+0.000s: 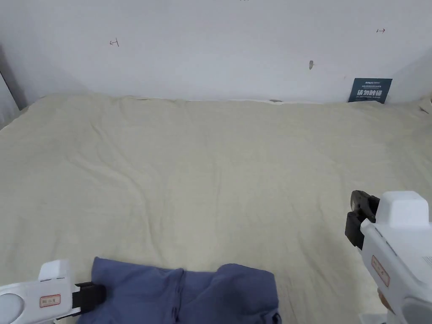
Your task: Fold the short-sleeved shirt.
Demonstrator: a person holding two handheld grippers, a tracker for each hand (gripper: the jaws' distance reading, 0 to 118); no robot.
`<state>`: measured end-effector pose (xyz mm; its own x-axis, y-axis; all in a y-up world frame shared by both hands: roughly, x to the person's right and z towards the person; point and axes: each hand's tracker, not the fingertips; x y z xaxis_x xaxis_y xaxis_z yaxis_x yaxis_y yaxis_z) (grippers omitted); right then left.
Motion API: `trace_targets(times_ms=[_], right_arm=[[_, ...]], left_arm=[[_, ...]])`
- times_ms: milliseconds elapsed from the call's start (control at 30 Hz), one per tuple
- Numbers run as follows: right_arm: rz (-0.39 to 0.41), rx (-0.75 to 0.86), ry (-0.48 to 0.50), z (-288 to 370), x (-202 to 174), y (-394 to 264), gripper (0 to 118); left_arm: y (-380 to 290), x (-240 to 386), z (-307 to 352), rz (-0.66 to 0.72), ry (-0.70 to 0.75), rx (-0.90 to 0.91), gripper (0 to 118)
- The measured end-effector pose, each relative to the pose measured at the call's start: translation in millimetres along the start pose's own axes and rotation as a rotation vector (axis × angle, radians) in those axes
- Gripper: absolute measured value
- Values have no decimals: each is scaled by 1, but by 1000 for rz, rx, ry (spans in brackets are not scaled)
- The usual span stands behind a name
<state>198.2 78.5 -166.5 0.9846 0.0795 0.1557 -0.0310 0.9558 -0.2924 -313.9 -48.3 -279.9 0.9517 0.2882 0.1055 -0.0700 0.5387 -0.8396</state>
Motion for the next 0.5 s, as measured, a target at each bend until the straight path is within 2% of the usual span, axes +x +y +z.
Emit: trace_targets(times_ms=[133, 300, 500], right_arm=[[-5, 5, 5, 2, 2, -1, 2], [-37, 9, 16, 4, 10, -3, 2], [-58, 20, 3, 8, 19, -5, 2]], left_arm=[[8, 41, 20, -34, 5, -3, 10], [17, 119, 32, -195, -51, -7, 10], [14, 209, 6, -279, -161, -128, 10]])
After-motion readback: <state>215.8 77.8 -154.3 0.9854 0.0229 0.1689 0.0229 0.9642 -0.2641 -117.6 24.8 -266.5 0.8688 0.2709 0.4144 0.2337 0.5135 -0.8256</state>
